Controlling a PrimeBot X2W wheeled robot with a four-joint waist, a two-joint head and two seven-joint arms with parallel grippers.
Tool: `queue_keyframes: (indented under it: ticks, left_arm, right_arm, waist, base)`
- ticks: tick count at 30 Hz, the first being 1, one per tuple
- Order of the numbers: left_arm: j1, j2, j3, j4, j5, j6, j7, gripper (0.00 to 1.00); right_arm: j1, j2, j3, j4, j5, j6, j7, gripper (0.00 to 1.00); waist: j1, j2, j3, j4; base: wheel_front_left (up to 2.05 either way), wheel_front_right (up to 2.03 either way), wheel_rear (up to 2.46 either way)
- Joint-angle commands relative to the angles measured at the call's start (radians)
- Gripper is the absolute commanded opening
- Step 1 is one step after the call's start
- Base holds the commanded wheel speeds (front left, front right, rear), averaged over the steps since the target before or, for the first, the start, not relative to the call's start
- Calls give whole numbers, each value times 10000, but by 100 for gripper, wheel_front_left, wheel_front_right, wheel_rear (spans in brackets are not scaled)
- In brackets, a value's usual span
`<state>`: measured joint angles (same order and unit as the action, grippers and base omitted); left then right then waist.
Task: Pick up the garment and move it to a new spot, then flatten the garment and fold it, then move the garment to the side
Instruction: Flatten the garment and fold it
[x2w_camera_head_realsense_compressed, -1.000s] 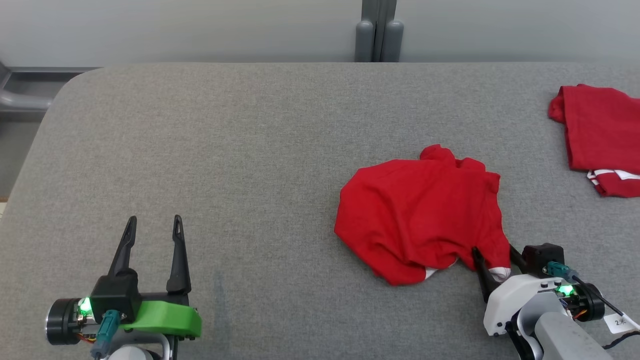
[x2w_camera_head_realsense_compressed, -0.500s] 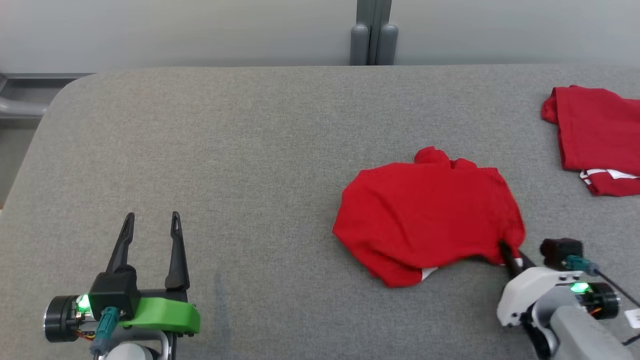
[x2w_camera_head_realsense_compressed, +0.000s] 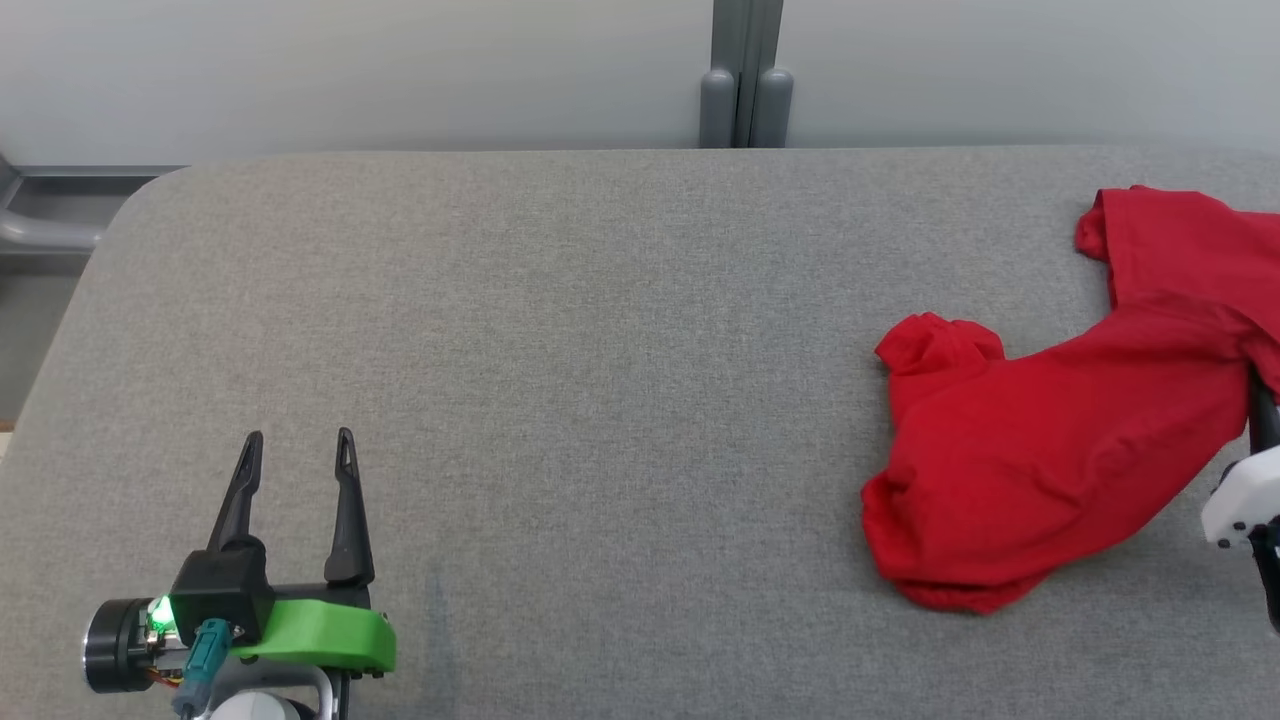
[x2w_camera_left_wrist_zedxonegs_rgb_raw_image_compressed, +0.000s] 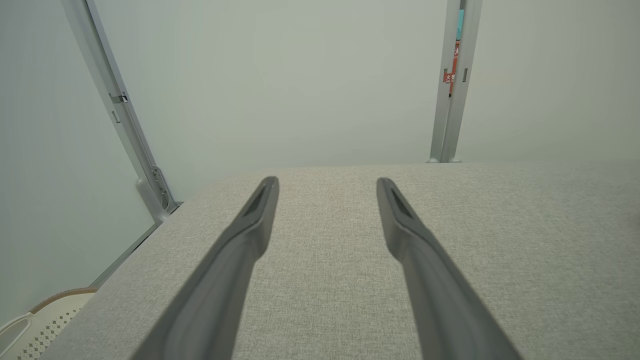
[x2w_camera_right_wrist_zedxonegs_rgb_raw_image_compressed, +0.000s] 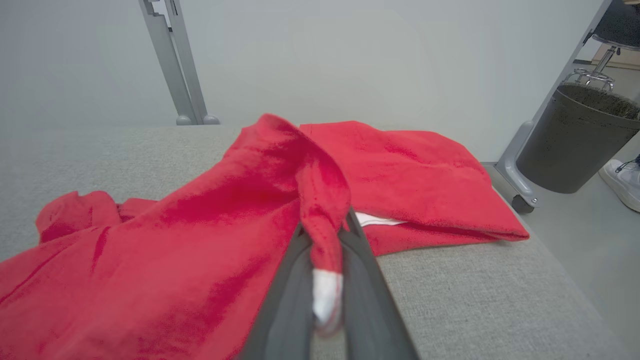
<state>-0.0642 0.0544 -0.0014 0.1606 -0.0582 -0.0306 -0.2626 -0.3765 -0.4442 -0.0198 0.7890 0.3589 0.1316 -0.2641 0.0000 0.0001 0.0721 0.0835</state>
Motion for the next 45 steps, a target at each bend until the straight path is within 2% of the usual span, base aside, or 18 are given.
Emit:
queue_keyframes:
  ticks: [1, 6, 13, 17, 22, 27, 29, 30, 33, 34, 35, 40, 45]
  left_arm:
    - [139, -4, 40, 10, -39, 25, -25, 100]
    - [207, -9, 12, 81, -114, -41, -26, 100]
    - [322, -13, 69, 140, -145, -141, -25, 100]
    - [309, -17, 23, 185, -129, -204, -25, 100]
    - [141, -24, -125, 211, -132, -211, -25, 100]
    - [-42, -28, -277, 227, -165, -165, -25, 100]
    - [-119, -30, -363, 260, -192, -164, -25, 100]
    - [-184, -33, -464, 282, -239, -129, -25, 100]
    - [-252, -36, -630, 317, -378, -37, -25, 100]
    - [-281, -35, -673, 323, -393, -12, -25, 100]
    - [-323, -36, -741, 342, -406, 37, -25, 100]
    - [-392, -32, -897, 382, -516, 182, -25, 100]
    - [-259, -28, -754, 411, -415, 208, -25, 100]
  right_arm:
    - [-163, 112, 35, -274, -121, -18, 4, 0]
    - [-274, 686, 747, -1239, -401, -17, 4, 0]
    - [-892, 2016, 2421, -2223, -446, -17, 44, 0]
    - [-1491, 2843, 3349, -2107, -411, -15, 114, 0]
    - [-2371, 3650, 4376, -1369, -288, -15, 89, 0]
    - [-2956, 3911, 5325, -706, 115, -15, 18, 0]
    - [-2941, 3937, 6084, -756, 652, -15, 0, 0]
    - [-2874, 3930, 6832, -801, 1105, -15, -16, 0]
    - [-2675, 3911, 7948, -831, 1610, -15, -4, 0]
    - [-2636, 3910, 8149, -870, 1713, -15, -6, 36]
    - [-2556, 3912, 8456, -809, 1787, -15, -5, 100]
    - [-2394, 3918, 9094, -722, 2047, -15, -5, 100]
    - [-2232, 3928, 8908, -1103, 1514, -15, -7, 100]
  waist:
    - [0, -1, -99, 16]
    - [0, -1, -394, 133]
    - [0, -1, -623, 471]
    - [0, -1, -639, 779]
    - [0, -1, -486, 1270]
    - [0, -1, -261, 1752]
    - [0, -1, -167, 1926]
    - [0, -1, -65, 2051]
    - [0, -1, 73, 2151]
    - [0, -1, 102, 2160]
    - [0, -1, 130, 2165]
    - [0, -1, 184, 1987]
    - [0, -1, 5, 1508]
  base:
    - [0, 0, 0]
    - [0, 0, 0]
    - [0, 0, 0]
    - [0, 0, 0]
    - [0, 0, 0]
    - [0, 0, 0]
    - [0, 0, 0]
    - [0, 0, 0]
    - [0, 0, 0]
    - [0, 0, 0]
    - [0, 0, 0]
    - [0, 0, 0]
    - [0, 0, 0]
